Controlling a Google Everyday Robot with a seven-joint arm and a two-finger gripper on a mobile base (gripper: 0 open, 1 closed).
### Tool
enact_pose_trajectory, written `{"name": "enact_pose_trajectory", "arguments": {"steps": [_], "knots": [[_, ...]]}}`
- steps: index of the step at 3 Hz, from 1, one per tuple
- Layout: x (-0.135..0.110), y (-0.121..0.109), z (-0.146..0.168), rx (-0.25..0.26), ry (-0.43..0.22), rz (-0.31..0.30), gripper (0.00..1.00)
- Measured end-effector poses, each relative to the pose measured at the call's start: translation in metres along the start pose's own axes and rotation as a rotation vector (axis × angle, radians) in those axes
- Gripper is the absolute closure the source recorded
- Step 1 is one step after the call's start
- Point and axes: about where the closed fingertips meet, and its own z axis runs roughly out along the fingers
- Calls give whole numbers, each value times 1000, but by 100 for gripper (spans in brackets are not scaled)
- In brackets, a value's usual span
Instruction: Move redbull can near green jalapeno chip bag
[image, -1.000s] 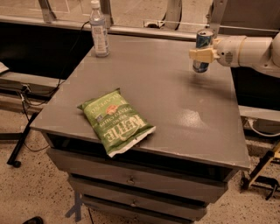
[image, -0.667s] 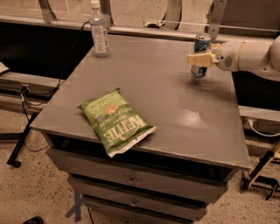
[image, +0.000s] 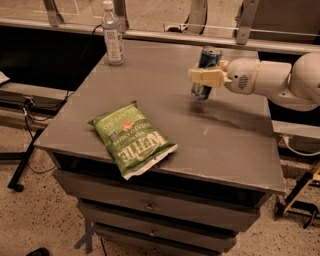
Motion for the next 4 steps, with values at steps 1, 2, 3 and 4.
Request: {"name": "enact_pose_trajectory", "arguments": {"steps": [1,2,3,4], "knots": [[4,48,30,-135,-44,49,100],[12,82,55,-241,-57,57,100],[18,92,65,-274,-57,25,100],[21,100,72,-322,-69,-21,82]]}}
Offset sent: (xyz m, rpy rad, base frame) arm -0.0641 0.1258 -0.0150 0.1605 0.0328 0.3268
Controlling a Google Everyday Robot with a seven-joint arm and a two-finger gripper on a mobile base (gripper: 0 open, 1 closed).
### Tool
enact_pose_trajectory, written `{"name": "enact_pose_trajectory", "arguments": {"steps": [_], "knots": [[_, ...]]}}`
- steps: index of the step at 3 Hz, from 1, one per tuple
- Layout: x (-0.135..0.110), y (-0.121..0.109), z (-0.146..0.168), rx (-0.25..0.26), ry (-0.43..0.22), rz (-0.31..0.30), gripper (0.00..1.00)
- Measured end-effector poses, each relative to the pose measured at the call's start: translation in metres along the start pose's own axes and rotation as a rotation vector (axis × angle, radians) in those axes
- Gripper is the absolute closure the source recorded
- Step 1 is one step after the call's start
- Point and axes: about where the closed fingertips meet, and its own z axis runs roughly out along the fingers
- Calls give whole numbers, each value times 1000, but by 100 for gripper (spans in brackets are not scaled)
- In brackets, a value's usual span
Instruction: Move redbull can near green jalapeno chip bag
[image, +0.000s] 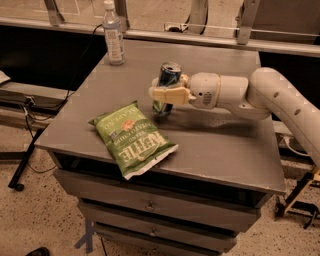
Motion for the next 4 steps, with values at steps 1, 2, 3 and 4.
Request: {"name": "enact_pose_trajectory", "arguments": {"steps": [1,2,3,4], "knots": [[2,4,6,-37,-14,-21,60],[5,10,10,-67,-28,-29,36],[6,13,12,-87,-32,-39,13],[7,15,12,-102,-32,-46,0]]}}
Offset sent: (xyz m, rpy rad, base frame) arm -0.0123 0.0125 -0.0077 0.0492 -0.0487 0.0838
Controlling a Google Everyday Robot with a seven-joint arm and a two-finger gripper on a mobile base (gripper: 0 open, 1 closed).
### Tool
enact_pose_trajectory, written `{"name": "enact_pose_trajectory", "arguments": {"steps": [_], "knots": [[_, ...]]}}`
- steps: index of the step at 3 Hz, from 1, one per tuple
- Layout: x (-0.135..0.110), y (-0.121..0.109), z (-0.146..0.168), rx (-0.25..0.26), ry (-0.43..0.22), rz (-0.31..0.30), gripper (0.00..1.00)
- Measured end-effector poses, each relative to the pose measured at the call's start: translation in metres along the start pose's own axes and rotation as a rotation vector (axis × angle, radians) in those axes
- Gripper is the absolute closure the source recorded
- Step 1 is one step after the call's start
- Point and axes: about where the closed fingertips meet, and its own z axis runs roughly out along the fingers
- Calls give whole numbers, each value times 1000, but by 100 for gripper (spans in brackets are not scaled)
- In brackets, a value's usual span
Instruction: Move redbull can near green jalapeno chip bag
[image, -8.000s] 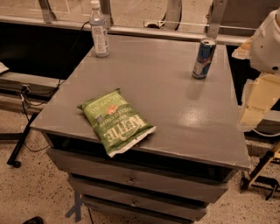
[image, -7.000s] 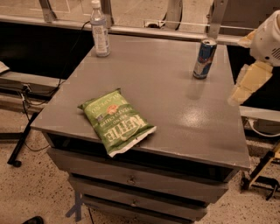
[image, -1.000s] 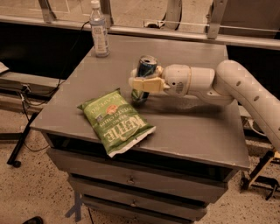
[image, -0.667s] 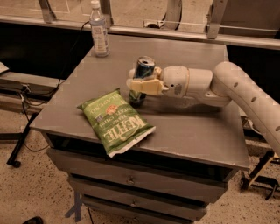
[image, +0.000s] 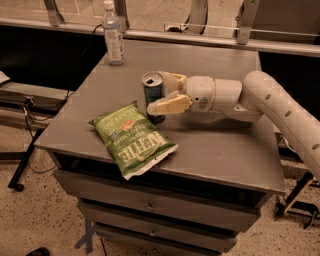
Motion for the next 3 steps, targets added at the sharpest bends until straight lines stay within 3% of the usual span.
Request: {"name": "enact_pose_trajectory", "arguments": {"steps": [1,2,3], "knots": [[-3,-4,-11,21,19,-26,0],[-21,-23,-52,110,70,-91,0],[-54,-57,-115,236,124,-182,0]]}}
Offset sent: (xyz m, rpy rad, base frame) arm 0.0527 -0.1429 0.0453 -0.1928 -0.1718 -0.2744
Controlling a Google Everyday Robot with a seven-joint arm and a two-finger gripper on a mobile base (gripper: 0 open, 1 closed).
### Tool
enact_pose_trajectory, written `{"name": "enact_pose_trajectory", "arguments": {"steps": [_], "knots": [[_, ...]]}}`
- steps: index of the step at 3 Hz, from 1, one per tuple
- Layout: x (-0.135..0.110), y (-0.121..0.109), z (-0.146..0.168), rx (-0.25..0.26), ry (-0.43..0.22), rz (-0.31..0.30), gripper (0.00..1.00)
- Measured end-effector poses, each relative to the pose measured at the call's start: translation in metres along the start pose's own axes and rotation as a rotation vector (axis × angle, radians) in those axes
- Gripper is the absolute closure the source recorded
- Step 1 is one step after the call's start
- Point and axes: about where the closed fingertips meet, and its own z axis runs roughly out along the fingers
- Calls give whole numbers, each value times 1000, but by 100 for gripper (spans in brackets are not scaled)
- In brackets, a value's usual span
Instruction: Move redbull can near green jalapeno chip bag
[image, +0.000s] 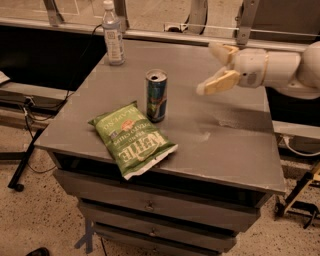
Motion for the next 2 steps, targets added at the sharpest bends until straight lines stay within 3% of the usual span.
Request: {"name": "enact_pose_trajectory", "arguments": {"steps": [1,2], "knots": [[-25,-49,-53,138,1,-67,0],[-44,-62,-71,184,-14,-102,0]]}}
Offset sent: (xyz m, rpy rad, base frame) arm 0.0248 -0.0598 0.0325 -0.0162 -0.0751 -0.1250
